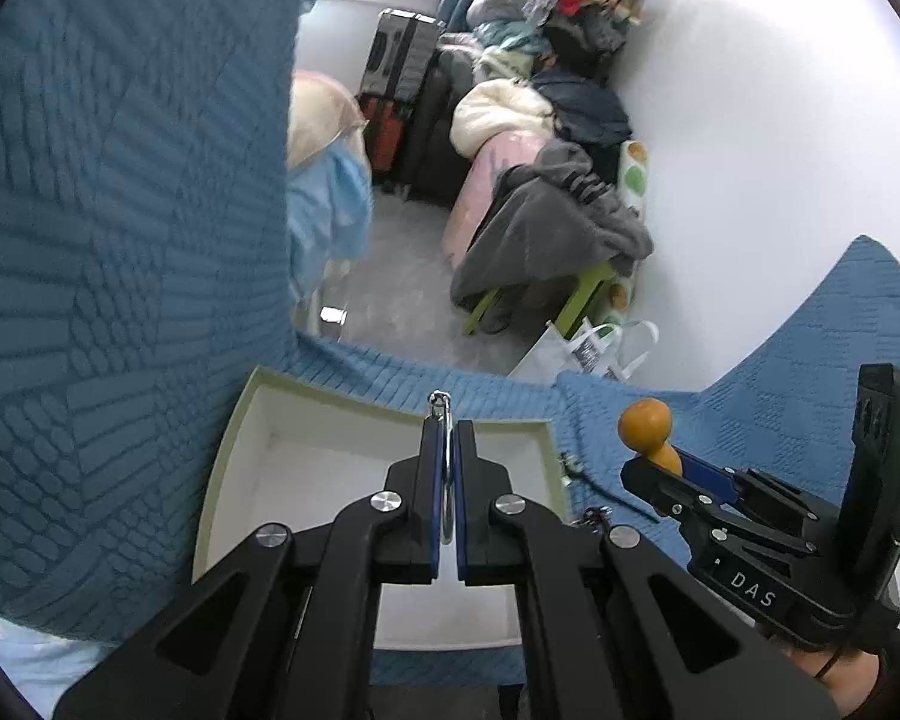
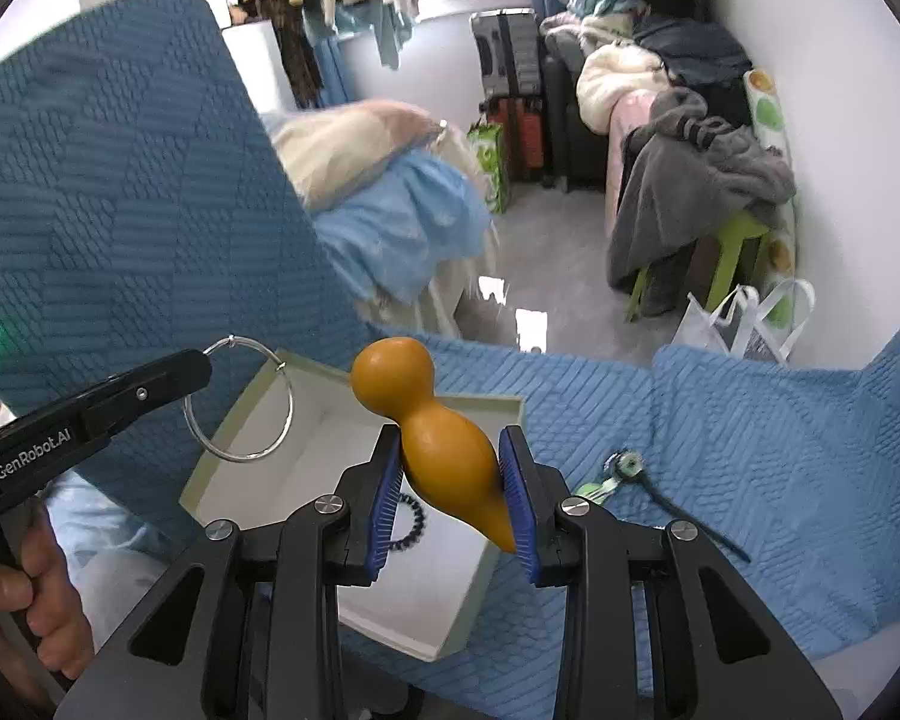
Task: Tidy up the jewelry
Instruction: 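Lift the hoop and gourd charm and carry both over the green box, then open both tools to drop the hoop and gourd charm into the box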
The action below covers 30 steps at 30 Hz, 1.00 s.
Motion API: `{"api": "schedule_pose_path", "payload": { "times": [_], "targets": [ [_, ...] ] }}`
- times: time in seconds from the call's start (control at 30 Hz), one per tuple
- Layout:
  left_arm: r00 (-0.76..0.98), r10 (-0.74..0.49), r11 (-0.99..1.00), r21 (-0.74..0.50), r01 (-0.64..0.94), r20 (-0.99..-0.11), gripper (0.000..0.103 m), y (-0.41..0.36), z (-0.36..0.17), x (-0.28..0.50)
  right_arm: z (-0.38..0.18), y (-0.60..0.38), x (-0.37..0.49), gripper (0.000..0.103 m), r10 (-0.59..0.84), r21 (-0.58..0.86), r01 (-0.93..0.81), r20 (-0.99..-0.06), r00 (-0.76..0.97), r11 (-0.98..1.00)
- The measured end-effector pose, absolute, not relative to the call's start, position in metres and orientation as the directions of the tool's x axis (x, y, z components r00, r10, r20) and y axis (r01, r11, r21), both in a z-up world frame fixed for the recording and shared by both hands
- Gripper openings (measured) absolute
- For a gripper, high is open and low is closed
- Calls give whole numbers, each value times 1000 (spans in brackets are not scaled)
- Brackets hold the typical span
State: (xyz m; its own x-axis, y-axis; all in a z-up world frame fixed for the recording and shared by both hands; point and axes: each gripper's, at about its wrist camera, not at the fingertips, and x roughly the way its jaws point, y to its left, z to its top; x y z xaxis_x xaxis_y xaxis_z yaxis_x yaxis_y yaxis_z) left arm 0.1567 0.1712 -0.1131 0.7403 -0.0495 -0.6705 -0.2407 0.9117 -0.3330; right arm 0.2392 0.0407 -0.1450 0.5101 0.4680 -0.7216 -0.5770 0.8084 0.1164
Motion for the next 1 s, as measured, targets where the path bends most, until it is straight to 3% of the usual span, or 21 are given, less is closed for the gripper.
{"api": "schedule_pose_path", "payload": {
  "times": [0.5,1.0],
  "targets": [
    [627,-66,899,-319,-300,-776,2,196,-164,172,-210,82,241,30,383,70,-602,-828,409,795],
    [534,-70,909,-274,-314,-843,3,199,-194,184,-244,90,249,31,322,39,-609,-874,363,792]
  ]
}}
